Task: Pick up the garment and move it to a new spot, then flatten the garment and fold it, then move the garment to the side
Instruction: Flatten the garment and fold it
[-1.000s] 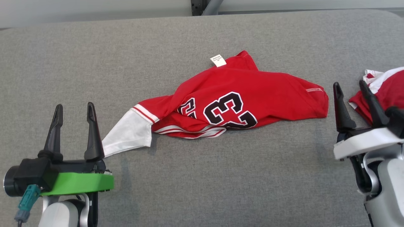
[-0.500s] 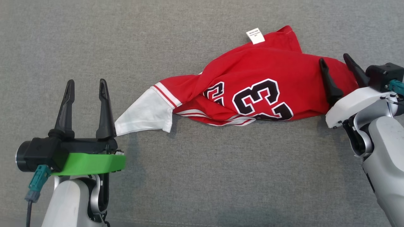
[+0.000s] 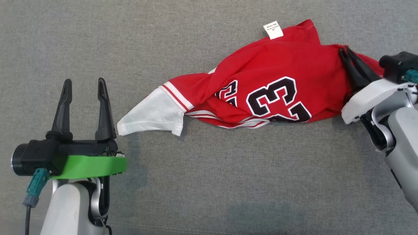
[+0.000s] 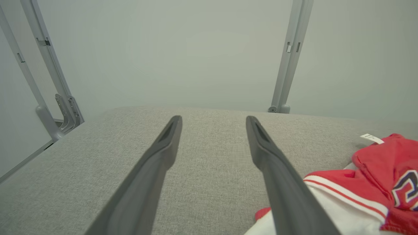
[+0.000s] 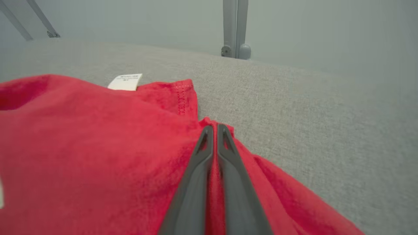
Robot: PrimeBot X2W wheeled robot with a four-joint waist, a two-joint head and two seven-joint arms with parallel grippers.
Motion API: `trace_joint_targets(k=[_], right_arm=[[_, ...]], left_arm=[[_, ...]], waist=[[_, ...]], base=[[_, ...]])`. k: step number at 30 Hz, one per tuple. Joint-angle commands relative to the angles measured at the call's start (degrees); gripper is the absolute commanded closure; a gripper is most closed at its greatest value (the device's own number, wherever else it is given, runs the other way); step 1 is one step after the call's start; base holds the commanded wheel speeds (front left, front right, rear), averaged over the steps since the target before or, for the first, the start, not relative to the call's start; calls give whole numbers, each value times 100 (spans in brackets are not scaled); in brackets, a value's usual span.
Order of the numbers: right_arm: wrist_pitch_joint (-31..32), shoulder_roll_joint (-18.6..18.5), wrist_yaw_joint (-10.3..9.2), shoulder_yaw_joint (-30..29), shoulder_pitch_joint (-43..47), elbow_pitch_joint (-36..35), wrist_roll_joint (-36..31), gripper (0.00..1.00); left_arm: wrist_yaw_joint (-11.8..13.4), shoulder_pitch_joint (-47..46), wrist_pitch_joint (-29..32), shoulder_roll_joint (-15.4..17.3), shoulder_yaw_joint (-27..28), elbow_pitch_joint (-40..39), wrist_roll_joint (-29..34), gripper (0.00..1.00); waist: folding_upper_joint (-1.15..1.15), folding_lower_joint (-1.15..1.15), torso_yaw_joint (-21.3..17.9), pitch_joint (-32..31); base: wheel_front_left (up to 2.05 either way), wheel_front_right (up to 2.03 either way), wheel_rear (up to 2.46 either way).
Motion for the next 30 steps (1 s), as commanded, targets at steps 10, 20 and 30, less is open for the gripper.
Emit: trace_joint_targets(k=[10,20,30], right_arm=[[-614,-29,-4,-451,-105,-1409,-718,100],[-631,443,-4,-646,1848,-2524,-1453,100],[-624,933,-4,-566,3226,-2153,-1669,100]], left_arm=[[-83,112,-39,-29,141,-28,145,0],[-122,226,-40,-49,160,-15,189,0],[-183,222,-40,1,75,70,181,0]], waist=[[0,-1,-360,-276],[0,-1,-505,-474],[0,-1,-587,-531]], base=[[0,0,0],[0,0,0],[0,0,0]])
